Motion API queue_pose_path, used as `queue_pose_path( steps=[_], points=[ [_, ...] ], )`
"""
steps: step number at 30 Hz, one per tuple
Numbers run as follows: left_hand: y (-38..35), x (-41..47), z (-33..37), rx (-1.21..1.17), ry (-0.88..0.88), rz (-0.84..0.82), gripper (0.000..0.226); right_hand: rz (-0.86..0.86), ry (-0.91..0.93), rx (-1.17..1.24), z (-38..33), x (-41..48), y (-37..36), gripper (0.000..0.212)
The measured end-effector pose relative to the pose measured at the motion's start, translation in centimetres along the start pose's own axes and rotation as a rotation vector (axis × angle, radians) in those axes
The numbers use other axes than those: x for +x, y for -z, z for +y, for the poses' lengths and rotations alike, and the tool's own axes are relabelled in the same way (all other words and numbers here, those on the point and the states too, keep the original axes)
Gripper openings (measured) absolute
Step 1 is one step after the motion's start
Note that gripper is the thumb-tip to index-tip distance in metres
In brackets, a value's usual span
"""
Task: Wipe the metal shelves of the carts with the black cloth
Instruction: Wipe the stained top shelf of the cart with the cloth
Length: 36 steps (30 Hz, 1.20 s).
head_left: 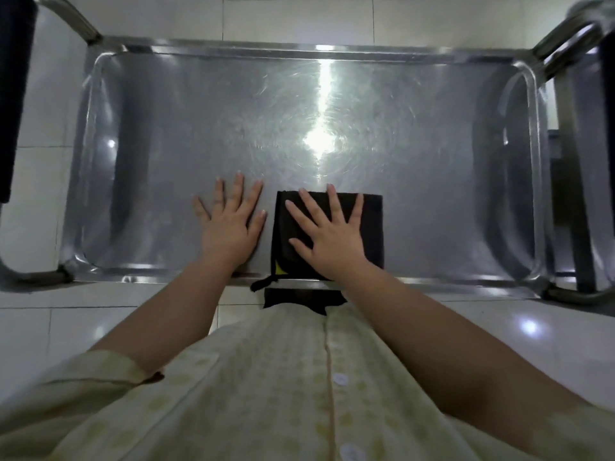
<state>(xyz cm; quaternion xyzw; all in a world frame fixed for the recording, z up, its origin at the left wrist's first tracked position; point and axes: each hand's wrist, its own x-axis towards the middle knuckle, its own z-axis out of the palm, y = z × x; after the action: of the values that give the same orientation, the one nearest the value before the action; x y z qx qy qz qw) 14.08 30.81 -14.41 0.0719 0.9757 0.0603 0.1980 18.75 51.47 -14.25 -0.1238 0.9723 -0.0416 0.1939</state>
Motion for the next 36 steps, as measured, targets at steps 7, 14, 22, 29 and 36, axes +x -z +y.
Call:
queue_pose_path(
  steps=[7,14,22,29,36],
  points=[
    [-0.8,0.2,-0.1,0.015,-0.008,0.018,0.057,-0.023,-0.255,-0.041,17.6,-8.8,-1.0,0.069],
    [-1.6,0.1,0.2,-0.009,-0.018,0.053,0.06,-0.022,-0.372,0.046,9.4,-5.8,-0.5,0.068],
    [-1.9,-0.8,-0.2,-0.019,0.013,0.054,0.059,0.049,0.071,0.019,0.7,-1.3,-0.7,0.069],
    [-2.1,-1.4,1.6,-0.001,0.027,-0.026,0.061,0.018,-0.414,0.057,13.5,-7.0,-0.2,0.074],
    [1.2,3.2,6.0,-0.076,-0.061,0.028,0.056,-0.04,-0.593,0.144,11.7,-8.0,-0.4,0.072]
  ],
)
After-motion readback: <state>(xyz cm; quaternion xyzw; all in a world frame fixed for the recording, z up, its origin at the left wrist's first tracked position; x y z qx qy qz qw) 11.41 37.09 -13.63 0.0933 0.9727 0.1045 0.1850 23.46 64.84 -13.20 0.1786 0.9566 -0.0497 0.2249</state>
